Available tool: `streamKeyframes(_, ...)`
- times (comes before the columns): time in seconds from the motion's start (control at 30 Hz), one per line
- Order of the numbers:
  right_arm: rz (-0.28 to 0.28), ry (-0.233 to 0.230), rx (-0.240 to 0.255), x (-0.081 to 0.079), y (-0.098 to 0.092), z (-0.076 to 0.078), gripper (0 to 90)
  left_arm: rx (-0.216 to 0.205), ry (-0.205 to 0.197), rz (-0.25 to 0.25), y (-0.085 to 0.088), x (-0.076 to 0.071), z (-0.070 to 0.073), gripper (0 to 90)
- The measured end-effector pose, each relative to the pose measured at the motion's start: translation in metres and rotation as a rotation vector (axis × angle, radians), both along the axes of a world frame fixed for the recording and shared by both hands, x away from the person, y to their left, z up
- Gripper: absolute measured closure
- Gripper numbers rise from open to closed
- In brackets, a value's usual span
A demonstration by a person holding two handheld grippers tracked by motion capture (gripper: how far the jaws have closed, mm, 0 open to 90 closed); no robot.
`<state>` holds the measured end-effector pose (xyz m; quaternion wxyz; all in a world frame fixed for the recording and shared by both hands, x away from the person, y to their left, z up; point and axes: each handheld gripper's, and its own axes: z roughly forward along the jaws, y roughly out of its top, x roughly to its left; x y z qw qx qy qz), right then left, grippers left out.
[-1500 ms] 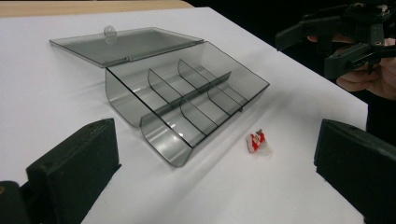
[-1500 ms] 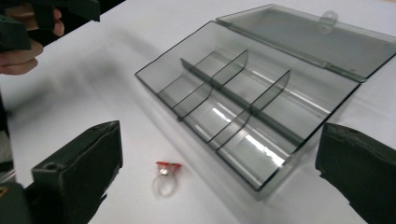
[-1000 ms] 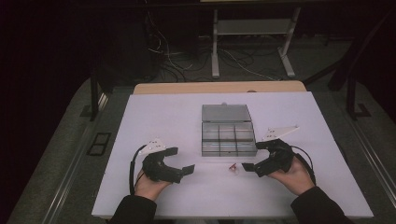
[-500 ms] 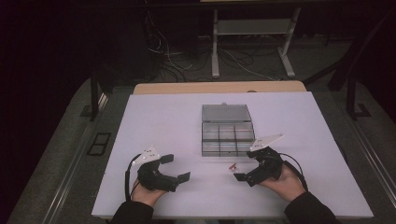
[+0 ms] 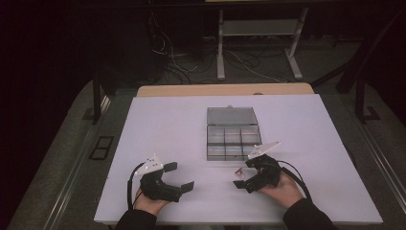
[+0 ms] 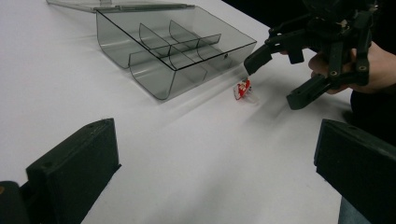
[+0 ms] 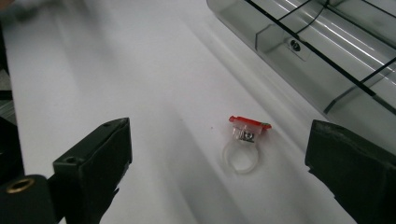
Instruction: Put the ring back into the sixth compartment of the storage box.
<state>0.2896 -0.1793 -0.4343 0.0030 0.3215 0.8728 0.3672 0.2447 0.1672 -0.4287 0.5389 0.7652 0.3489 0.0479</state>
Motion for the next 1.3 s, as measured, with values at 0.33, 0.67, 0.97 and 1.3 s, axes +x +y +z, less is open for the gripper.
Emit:
streamKeyframes(0.33,-0.021,-0.001,-0.01,0.0051,0.005,-0.0077,22.7,-0.006,-0.015,-0.023,-0.0007,-0.0008,-0.0006,0.0)
streamKeyframes(0.67,-0.034,-0.024,-0.019,0.0069,0.0049,-0.0086,36.1,0.003,-0.014,-0.032,-0.0037,-0.0006,-0.0019,0.0)
streamKeyframes(0.97,-0.048,-0.04,-0.024,0.0081,0.0047,-0.0087,49.8,0.006,-0.012,-0.037,-0.0047,0.0001,-0.0029,0.0)
streamKeyframes(1.3,-0.036,-0.057,-0.048,0.0076,0.0075,-0.0102,59.2,0.008,-0.009,-0.037,-0.0055,0.0001,-0.0034,0.0)
